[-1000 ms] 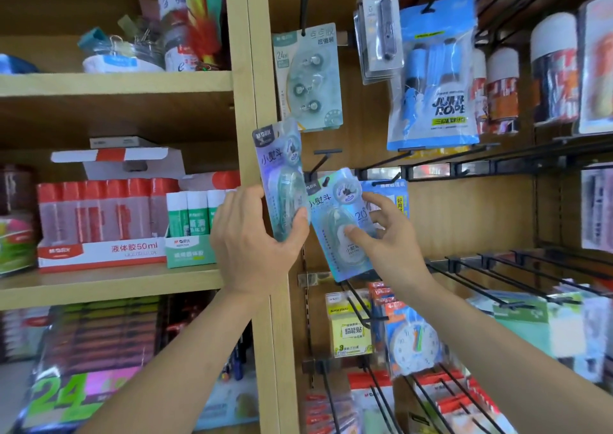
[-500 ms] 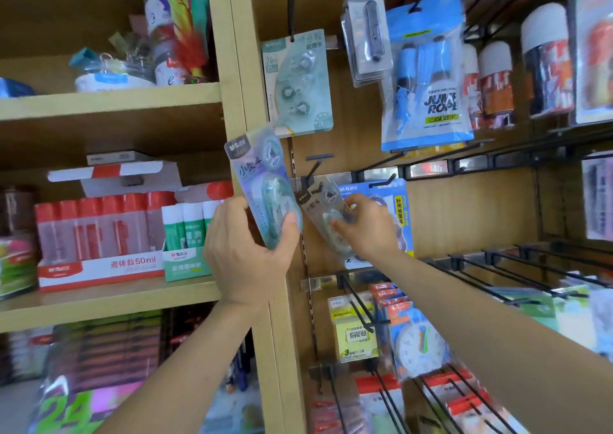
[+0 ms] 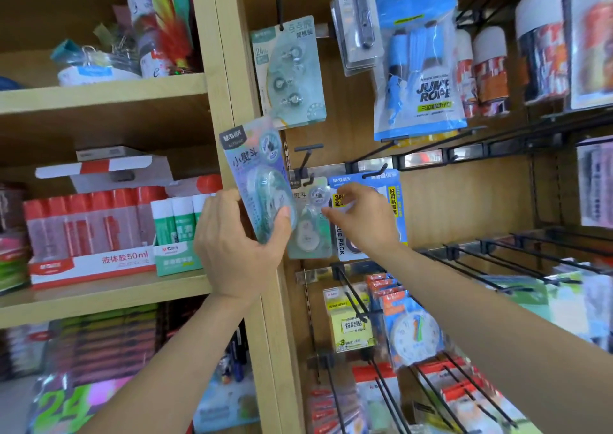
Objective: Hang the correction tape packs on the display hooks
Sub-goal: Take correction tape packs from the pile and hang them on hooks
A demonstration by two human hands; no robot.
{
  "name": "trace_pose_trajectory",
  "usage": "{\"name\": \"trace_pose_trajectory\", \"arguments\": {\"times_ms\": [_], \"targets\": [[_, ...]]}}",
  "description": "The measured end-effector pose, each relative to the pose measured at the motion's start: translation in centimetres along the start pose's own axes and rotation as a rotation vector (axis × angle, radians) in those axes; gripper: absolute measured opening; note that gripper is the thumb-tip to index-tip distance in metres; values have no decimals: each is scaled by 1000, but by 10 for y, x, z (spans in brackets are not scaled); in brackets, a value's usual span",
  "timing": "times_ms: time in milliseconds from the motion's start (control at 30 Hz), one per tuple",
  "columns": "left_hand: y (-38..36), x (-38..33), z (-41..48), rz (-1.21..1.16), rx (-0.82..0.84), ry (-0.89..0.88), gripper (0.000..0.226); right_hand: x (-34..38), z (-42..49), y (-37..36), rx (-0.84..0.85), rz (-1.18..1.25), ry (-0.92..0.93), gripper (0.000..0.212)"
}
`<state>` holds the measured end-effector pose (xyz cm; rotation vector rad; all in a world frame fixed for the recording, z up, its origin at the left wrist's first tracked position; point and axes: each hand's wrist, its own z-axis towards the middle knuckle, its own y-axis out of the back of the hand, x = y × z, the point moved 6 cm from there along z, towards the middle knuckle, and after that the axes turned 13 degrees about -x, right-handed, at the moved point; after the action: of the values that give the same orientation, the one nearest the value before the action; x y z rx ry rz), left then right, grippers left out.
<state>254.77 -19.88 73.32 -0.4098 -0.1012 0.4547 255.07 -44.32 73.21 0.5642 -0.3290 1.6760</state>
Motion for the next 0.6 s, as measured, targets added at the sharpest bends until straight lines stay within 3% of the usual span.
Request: {"name": "trace_pose_trajectory", "arguments": {"times_ms": [67,200,300,467,600], "targets": [[0,-1,0,16,12,-13,44,8,-8,16,1,252,-62,27],[-1,-5,0,44,36,-101,41,44,-34,28,322,694,-158,28],[-1,-10,1,21,68,-148,40,66,-42,32,473,797,-143,39],[0,-16,3,-54,75,-184,38,77,-32,35,505,853,-162,42],[-1,-11,1,-67,86,-151,42,85,-31,37,588,926,-154,27]]}}
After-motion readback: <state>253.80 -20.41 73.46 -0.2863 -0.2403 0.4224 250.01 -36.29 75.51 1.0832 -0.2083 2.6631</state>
